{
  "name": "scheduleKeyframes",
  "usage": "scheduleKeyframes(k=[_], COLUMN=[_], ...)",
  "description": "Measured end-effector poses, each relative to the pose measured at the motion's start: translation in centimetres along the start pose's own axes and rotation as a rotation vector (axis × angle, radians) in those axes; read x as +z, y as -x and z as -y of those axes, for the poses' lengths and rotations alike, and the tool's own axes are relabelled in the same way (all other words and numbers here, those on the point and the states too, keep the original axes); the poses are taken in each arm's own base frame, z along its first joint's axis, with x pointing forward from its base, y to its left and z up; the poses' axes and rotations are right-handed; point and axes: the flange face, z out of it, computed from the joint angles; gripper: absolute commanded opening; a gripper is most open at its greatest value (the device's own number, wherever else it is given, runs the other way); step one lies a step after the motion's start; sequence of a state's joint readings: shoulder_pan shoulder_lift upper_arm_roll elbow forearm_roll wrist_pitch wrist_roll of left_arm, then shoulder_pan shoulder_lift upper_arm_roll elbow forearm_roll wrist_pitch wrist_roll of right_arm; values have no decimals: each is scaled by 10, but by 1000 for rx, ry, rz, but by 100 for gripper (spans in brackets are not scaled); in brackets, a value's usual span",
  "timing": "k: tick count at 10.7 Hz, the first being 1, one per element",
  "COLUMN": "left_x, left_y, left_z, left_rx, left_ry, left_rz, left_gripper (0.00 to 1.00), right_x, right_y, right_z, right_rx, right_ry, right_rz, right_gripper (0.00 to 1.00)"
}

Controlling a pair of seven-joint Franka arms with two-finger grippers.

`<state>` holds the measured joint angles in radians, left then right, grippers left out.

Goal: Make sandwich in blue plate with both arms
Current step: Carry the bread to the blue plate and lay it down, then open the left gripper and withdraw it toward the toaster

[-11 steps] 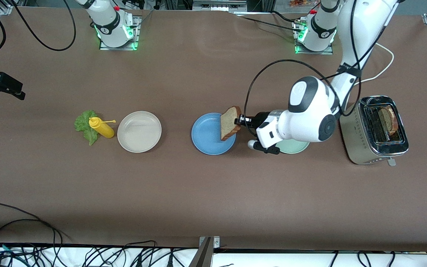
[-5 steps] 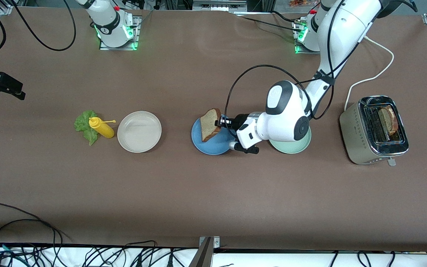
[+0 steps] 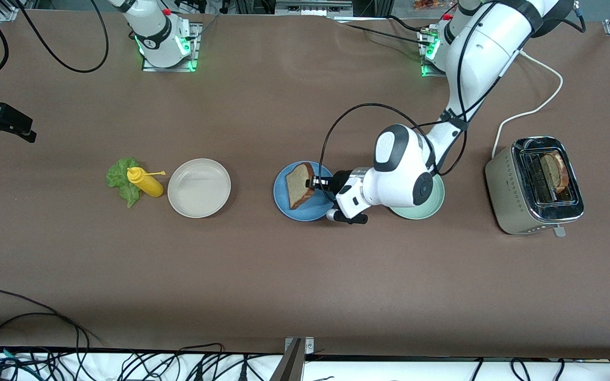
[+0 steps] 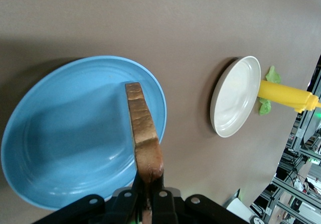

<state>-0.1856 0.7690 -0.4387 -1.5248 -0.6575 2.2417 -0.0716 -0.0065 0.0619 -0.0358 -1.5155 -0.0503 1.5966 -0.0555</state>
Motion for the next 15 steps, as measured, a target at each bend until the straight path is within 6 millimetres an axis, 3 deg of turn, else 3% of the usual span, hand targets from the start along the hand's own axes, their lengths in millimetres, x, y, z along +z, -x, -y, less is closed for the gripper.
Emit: scheduleKeyframes(k=[4, 6, 7, 8, 9, 15], left_x=[14, 21, 24, 27, 29, 22], left_y=[-4, -3, -3, -4, -4, -10], left_z=[11, 13, 15, 18, 20, 23], left_rx=[-16, -18, -22, -26, -30, 69], left_ry=[-1, -2, -3, -3, -3, -109], left_rz=[3, 11, 15, 18, 21, -5], left_gripper=[0, 30, 52, 64, 100, 100], right_x=[0, 0, 0, 0, 0, 0], right_y=[0, 0, 0, 0, 0, 0], right_z=[0, 0, 0, 0, 0, 0], right_rx=[0, 0, 0, 0, 0, 0], right_ry=[0, 0, 0, 0, 0, 0], right_rz=[0, 0, 0, 0, 0, 0], right_gripper=[100, 100, 100, 100, 100, 100])
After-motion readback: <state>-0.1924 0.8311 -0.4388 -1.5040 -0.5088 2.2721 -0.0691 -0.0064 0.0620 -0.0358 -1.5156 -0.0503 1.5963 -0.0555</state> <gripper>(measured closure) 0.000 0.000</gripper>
